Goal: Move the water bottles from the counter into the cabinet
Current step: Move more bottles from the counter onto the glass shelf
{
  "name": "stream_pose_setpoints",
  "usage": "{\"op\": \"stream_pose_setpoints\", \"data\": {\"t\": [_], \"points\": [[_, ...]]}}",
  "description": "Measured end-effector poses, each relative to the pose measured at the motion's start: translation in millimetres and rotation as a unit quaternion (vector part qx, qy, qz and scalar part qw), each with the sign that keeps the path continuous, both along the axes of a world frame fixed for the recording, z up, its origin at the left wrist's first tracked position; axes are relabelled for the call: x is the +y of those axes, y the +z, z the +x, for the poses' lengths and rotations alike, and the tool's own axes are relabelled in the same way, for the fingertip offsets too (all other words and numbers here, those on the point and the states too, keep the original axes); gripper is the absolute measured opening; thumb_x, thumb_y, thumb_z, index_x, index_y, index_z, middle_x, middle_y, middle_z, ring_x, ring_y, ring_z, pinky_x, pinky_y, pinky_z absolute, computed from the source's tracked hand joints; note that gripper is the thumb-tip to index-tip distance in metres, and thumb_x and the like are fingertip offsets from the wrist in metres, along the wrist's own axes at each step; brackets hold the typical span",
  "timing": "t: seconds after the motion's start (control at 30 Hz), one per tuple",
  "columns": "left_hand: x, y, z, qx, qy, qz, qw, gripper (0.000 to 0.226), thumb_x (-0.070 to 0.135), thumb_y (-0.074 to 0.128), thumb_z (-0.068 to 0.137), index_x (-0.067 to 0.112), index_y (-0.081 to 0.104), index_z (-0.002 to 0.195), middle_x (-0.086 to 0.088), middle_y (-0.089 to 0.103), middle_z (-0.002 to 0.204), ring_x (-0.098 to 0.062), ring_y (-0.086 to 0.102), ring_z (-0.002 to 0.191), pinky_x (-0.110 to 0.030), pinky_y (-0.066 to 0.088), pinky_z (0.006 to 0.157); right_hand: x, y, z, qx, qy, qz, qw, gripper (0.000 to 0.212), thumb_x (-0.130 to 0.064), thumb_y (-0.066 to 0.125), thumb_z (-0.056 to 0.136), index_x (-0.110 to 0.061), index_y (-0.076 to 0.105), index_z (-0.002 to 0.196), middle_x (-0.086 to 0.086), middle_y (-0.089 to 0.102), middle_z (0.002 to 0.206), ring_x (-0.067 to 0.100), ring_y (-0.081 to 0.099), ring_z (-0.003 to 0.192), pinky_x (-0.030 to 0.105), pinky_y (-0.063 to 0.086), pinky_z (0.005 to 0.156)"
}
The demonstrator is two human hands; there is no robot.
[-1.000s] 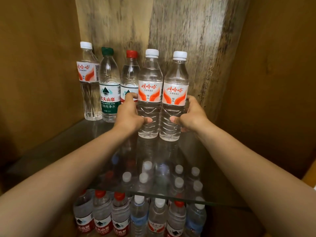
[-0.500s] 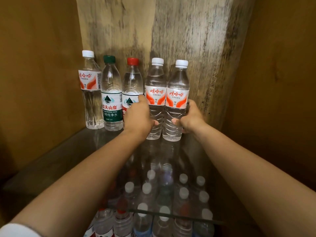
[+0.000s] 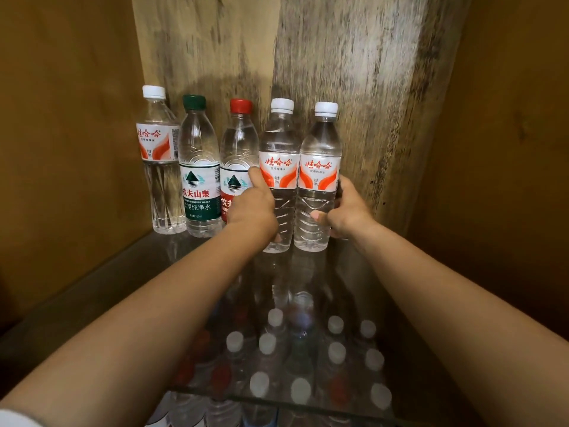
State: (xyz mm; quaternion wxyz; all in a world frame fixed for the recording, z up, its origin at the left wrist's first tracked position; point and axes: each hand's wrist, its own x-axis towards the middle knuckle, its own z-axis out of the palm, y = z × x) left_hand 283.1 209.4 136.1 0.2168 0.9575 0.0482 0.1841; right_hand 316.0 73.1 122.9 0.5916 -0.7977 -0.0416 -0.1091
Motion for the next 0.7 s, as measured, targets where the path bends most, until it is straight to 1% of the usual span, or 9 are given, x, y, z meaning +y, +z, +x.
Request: {"op": "stream_pose_setpoints", "data": {"t": [0.07, 0.17, 0.27, 0.43, 0.5, 0.6, 0.7], "points": [[2, -5, -1, -0.006, -0.01, -0.001, 1.0, 0.091, 0.004, 0.081, 0.065, 0.006, 0.017, 0.129, -0.02, 0.06, 0.109, -0.038, 0.059, 0.104, -0.044, 0.049, 0.087, 0, 0, 3, -0.001, 0.004, -0.005, 1.0, 0.079, 0.0, 0.072, 0.073, -0.028, 0.035, 0.137, 0.002, 0.055, 0.129, 0.027, 0.049, 0.123, 0.052, 0.046, 0.097], [4, -7, 3, -0.023, -0.01, -0.003, 1.0, 0.089, 0.003, 0.081, 0.065, 0.004, 0.018, 0.128, -0.021, 0.061, 0.106, -0.04, 0.059, 0.102, -0.045, 0.049, 0.085, 0, 0, 5, 0.002, 0.009, -0.001, 1.0, 0.079, 0.001, 0.071, 0.073, -0.028, 0.035, 0.137, 0.003, 0.055, 0.129, 0.028, 0.048, 0.123, 0.052, 0.046, 0.097], [2, -12, 8, -0.047, -0.007, 0.007, 0.999, 0.096, 0.001, 0.077, 0.069, 0.006, 0.009, 0.137, -0.021, 0.06, 0.106, -0.039, 0.06, 0.099, -0.048, 0.05, 0.085, -1, -1, 3, -0.006, 0.007, -0.007, 1.0, 0.081, 0.0, 0.071, 0.074, -0.029, 0.031, 0.138, 0.003, 0.053, 0.131, 0.028, 0.048, 0.123, 0.052, 0.047, 0.096], [0, -14, 15, -0.069, 0.03, 0.056, 0.996, 0.101, 0.003, 0.071, 0.076, 0.004, -0.004, 0.143, -0.02, 0.062, 0.109, -0.038, 0.06, 0.101, -0.044, 0.047, 0.08, -2, -4, 0, -0.035, 0.004, -0.019, 0.999, 0.086, -0.001, 0.071, 0.075, -0.032, 0.024, 0.138, 0.005, 0.054, 0.131, 0.028, 0.051, 0.12, 0.052, 0.047, 0.095], [-1, -19, 15, -0.078, 0.034, 0.089, 0.992, 0.106, 0.004, 0.069, 0.078, 0.005, -0.014, 0.144, -0.02, 0.064, 0.105, -0.036, 0.063, 0.094, -0.043, 0.048, 0.076, -2, -4, 0, -0.035, 0.005, -0.02, 0.999, 0.085, -0.001, 0.071, 0.075, -0.033, 0.023, 0.138, 0.006, 0.054, 0.13, 0.028, 0.052, 0.119, 0.052, 0.047, 0.095], [0, -25, 17, -0.097, 0.013, 0.131, 0.987, 0.117, 0.0, 0.066, 0.079, 0.012, -0.035, 0.137, -0.021, 0.066, 0.095, -0.027, 0.062, 0.068, -0.04, 0.052, 0.065, -2, -6, 1, -0.042, 0.001, -0.026, 0.999, 0.085, -0.001, 0.07, 0.076, -0.032, 0.023, 0.139, 0.005, 0.055, 0.129, 0.026, 0.052, 0.119, 0.049, 0.046, 0.098], [7, -24, 19, -0.091, -0.014, 0.148, 0.985, 0.122, 0.002, 0.067, 0.079, 0.017, -0.042, 0.133, -0.02, 0.066, 0.092, -0.025, 0.06, 0.065, -0.038, 0.053, 0.064, -1, -7, 2, -0.054, -0.003, -0.037, 0.998, 0.084, -0.004, 0.07, 0.077, -0.031, 0.022, 0.141, 0.003, 0.054, 0.131, 0.024, 0.05, 0.121, 0.042, 0.043, 0.098]]}}
